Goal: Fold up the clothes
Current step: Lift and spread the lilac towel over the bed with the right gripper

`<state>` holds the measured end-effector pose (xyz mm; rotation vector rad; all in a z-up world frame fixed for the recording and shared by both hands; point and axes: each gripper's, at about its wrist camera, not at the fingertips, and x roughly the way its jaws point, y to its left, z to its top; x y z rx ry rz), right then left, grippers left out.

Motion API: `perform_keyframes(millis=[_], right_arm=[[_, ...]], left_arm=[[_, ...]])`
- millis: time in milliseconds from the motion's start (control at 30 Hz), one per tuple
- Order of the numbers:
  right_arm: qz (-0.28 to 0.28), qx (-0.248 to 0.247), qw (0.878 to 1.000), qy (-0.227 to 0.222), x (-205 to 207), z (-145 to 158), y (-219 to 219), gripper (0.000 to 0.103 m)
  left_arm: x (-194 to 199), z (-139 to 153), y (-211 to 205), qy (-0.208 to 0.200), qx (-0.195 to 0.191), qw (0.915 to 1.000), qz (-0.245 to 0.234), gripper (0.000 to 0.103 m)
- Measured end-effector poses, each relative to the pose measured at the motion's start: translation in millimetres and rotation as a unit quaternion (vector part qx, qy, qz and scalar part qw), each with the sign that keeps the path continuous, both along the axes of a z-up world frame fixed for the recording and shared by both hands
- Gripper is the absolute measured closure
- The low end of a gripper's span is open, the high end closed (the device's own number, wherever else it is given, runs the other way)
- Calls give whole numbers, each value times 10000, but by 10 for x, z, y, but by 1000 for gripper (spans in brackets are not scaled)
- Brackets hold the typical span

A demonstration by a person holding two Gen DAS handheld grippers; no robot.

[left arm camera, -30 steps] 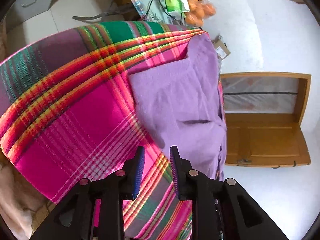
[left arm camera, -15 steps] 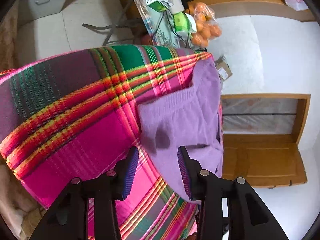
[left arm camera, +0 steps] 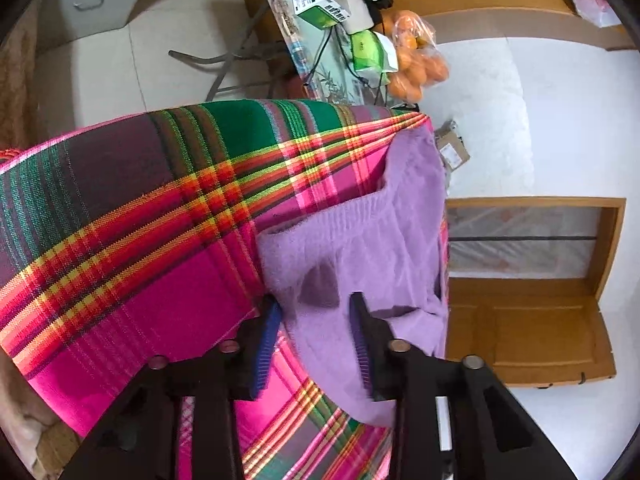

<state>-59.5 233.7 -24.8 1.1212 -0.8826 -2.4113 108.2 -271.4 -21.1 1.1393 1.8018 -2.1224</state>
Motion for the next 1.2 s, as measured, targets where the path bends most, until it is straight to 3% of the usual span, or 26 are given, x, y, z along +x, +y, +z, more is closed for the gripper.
perform_keyframes(millis=[67, 167, 900, 1200], right_arm=[[-48, -38, 9999, 80, 65, 71, 24, 95], [-112, -101, 9998, 103, 167, 136, 73, 96], [-405, 6, 9989, -238, 994, 167, 261, 96], [-436, 530, 9962, -537, 1186, 69, 223, 97]], left_arm=[[0, -13, -4, -48, -48, 10000, -15, 88], [10, -32, -11, -85, -109, 9999, -43, 94], [68, -85, -46, -17, -14, 10000, -77, 97], [39, 69, -98, 63, -160, 9997, -169, 97]])
